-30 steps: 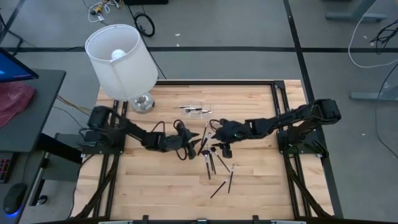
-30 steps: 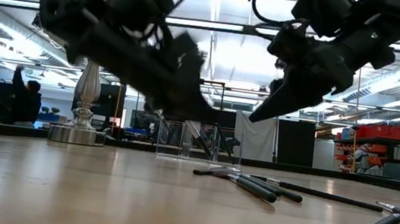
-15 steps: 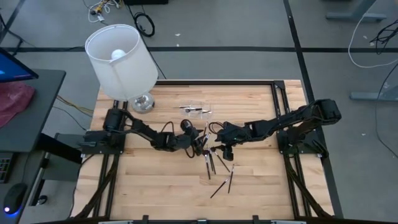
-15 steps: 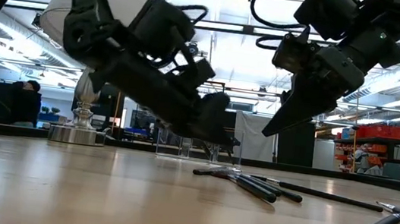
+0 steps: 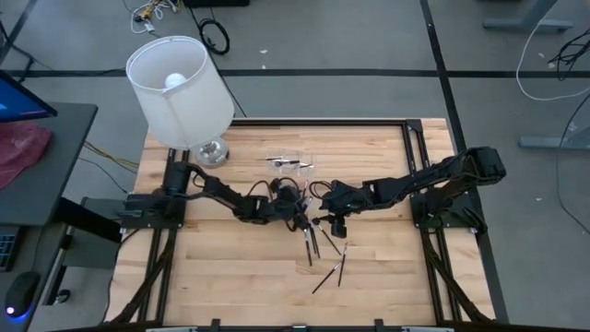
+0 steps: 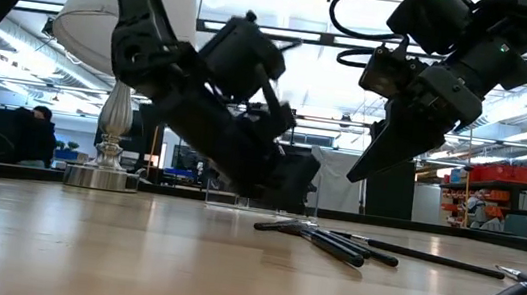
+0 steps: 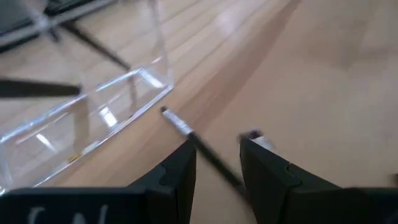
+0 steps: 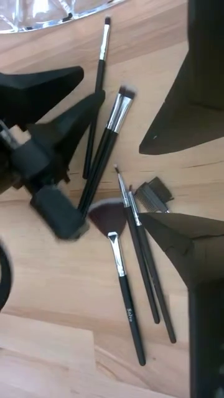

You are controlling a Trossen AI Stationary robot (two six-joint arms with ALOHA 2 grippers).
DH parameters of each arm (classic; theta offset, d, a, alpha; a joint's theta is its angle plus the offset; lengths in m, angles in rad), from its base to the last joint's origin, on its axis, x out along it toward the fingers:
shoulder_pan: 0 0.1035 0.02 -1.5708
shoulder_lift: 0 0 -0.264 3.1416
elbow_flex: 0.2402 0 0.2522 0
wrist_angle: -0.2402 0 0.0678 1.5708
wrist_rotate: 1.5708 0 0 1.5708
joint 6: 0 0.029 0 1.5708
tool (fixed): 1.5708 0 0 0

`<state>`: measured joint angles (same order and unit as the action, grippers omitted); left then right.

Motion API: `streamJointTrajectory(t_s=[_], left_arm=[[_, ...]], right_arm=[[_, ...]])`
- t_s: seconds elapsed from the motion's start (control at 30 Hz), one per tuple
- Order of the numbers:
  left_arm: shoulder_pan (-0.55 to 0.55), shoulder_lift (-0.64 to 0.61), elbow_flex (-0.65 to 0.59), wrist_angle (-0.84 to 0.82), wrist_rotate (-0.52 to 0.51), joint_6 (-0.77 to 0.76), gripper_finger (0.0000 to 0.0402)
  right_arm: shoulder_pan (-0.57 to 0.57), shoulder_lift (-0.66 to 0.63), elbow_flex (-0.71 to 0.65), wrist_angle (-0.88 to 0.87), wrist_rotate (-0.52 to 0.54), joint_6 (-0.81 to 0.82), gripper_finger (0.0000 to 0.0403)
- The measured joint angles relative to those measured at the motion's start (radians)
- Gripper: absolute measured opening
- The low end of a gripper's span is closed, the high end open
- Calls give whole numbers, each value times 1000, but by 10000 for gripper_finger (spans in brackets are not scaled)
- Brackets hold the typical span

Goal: Put items in baskets/containers
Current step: Put the black eyeliner brush into the transparent organizer

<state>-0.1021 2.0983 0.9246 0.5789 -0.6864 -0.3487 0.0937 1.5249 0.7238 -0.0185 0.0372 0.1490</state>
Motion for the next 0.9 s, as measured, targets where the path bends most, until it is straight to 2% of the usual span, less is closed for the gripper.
streamJointTrajectory(t_s=[0.17,0.3,0.53,0.67,0.9], left_arm=[[19,26,2,5,15,-11,128],[34,37,5,-6,76,-12,121],[38,34,6,-83,160,-33,62],[28,35,6,-97,176,-33,29],[21,34,6,-129,176,-65,20]], right_arm=[[0,0,0,0,0,0,165],[0,0,0,-1,0,0,165],[0,0,0,-6,0,-1,165],[0,0,0,-7,0,-1,165],[0,0,0,-7,0,-1,165]])
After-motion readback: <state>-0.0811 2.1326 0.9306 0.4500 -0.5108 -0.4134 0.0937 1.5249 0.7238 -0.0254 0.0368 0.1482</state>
